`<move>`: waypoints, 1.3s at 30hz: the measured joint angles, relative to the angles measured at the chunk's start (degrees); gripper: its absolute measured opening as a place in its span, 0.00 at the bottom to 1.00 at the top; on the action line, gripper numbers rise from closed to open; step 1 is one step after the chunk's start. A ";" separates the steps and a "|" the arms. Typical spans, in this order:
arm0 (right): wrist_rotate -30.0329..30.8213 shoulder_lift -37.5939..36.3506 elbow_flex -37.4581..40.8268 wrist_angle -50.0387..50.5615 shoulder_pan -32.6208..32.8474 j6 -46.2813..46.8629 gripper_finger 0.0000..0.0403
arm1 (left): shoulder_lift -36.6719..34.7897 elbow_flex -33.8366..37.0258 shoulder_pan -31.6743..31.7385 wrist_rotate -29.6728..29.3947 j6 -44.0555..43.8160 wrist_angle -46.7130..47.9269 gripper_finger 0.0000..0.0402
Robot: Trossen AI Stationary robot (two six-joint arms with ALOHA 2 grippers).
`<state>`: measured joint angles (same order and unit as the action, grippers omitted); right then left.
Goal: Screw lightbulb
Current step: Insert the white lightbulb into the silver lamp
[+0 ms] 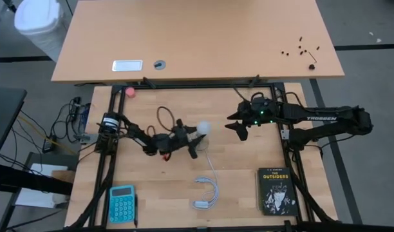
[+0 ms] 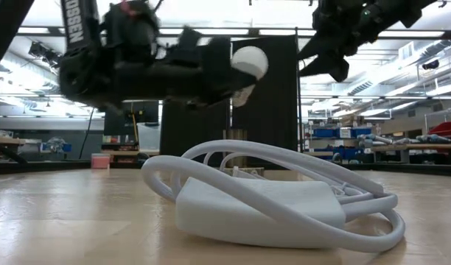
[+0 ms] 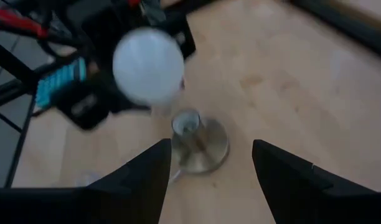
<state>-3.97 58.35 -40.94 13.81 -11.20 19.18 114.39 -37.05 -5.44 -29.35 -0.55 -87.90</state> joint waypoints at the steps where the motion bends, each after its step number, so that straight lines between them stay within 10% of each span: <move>1: 0.00 0.58 0.57 -0.51 0.46 0.56 0.59 | 0.00 1.43 -0.22 -0.02 -0.49 -0.98 0.49; 19: 3.43 18.96 3.58 -22.23 4.52 3.38 0.58 | -0.30 -0.37 -2.17 0.81 0.17 0.22 0.49; 39: 2.85 20.26 3.51 -27.96 5.24 3.78 0.57 | -0.33 -2.06 -1.69 -1.93 1.61 6.68 0.49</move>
<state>-1.11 78.61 -37.43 -14.15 -5.96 22.96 114.06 -39.11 -7.14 -31.29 1.06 -81.23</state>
